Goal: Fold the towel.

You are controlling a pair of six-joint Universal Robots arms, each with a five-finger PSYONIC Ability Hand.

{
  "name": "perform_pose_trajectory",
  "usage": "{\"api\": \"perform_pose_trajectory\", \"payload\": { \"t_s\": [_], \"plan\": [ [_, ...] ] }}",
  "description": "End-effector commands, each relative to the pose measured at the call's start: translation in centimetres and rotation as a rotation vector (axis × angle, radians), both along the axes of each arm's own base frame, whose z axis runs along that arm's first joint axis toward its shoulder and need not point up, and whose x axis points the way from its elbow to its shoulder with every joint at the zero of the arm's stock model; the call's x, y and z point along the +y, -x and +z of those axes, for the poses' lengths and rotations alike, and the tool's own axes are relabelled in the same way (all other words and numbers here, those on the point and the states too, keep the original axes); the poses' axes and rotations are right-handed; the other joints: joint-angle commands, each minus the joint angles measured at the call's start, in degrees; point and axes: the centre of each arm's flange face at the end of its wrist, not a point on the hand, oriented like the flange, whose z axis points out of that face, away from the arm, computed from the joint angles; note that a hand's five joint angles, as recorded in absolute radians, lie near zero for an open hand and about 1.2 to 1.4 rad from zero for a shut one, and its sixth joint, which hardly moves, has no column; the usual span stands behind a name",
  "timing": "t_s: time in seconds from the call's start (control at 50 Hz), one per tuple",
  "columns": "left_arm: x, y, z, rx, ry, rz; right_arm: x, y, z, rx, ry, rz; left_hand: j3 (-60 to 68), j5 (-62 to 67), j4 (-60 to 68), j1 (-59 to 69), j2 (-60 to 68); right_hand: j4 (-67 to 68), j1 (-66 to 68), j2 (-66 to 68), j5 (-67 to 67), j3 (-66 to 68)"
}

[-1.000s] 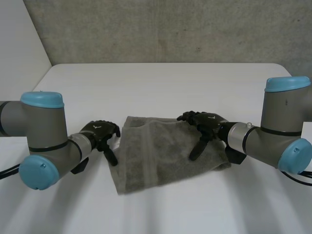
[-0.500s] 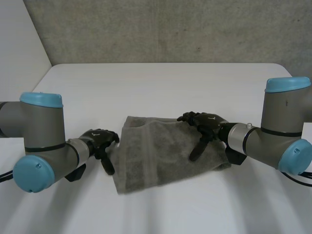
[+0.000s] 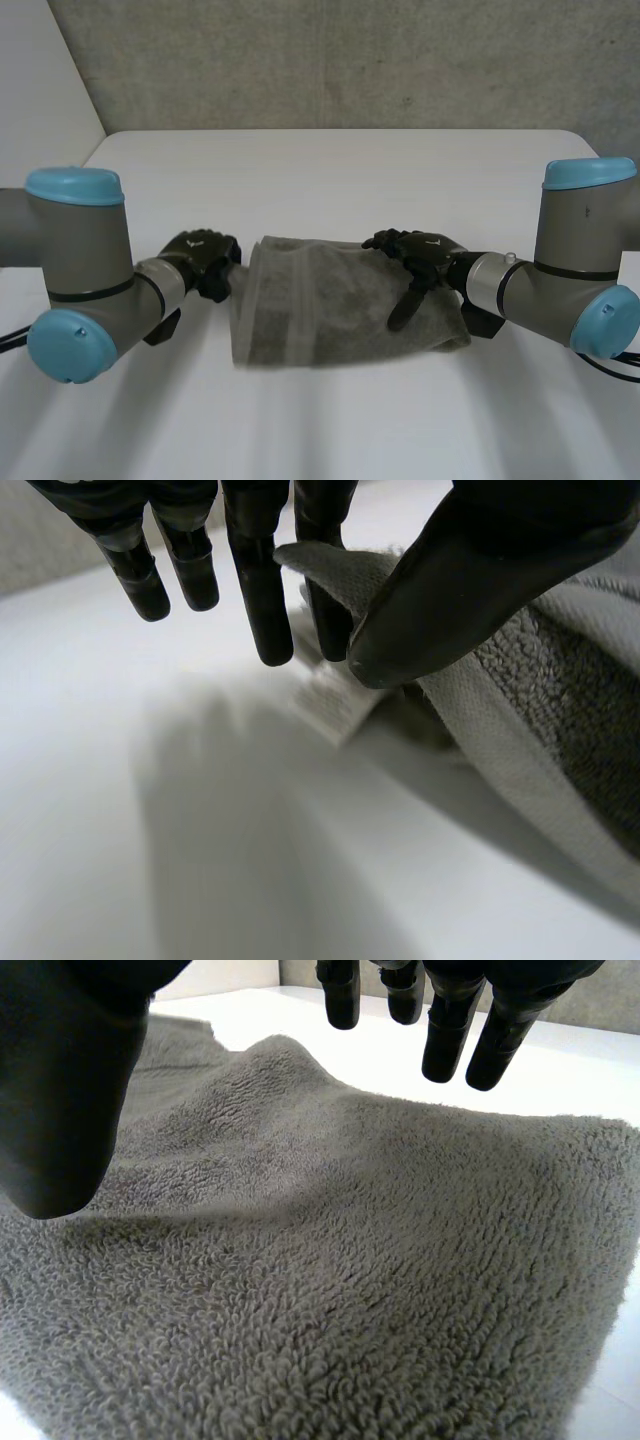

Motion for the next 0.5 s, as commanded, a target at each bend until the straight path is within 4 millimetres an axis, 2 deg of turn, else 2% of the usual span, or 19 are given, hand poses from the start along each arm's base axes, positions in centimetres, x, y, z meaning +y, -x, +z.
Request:
{"api": "perform_pose_trajectory", "payload": {
  "t_s": [0.02,0.22,0.32,0.5],
  "plan": [
    [0.1,0.7,0.9,0.036,0.021,-0.001,0.0,0.0,0.0,-0.001,-0.001,0.001,-2.2,2.07,-2.69,34.45,44.27,1.63,-4.9,-3.97,-3.57,0.47],
    [-0.6,1.0,-0.9,0.018,0.0,-0.005,0.0,0.0,0.0,-0.002,-0.001,0.001,-2.2,2.07,-2.69,34.45,44.27,1.63,-5.07,-4.13,-3.57,0.47],
    [-2.4,1.6,-2.1,0.025,0.028,0.001,0.0,0.0,0.0,-0.002,-0.001,0.002,-2.2,2.07,-2.69,34.45,44.27,1.63,-5.07,-4.13,-3.57,0.47],
    [-5.2,2.3,-1.5,0.043,0.161,0.03,0.0,0.1,-0.1,0.0,-0.005,0.0,-2.2,2.07,-2.69,34.45,44.27,1.63,-5.07,-4.13,-3.57,0.47]
  ]
}}
